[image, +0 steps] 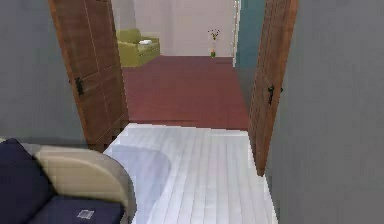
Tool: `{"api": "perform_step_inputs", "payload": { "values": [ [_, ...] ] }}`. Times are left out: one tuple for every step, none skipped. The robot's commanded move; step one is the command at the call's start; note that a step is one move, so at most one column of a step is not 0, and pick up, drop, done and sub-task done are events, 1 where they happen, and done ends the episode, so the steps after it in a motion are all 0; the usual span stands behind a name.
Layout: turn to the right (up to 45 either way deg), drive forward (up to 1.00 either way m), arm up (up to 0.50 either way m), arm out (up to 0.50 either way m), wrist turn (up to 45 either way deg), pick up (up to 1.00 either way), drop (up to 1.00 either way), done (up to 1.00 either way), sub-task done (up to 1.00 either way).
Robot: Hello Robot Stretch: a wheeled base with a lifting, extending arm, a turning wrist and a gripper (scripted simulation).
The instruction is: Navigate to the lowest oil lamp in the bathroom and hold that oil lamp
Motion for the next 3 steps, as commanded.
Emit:
{"api": "perform_step_inputs", "payload": {
  "values": [
    [0.0,1.0,0.0,0.0,0.0,0.0,0.0,0.0,0.0],
    [0.0,1.0,0.0,0.0,0.0,0.0,0.0,0.0,0.0],
    [9.0,0.0,0.0,0.0,0.0,0.0,0.0,0.0,0.0]
  ]
}}
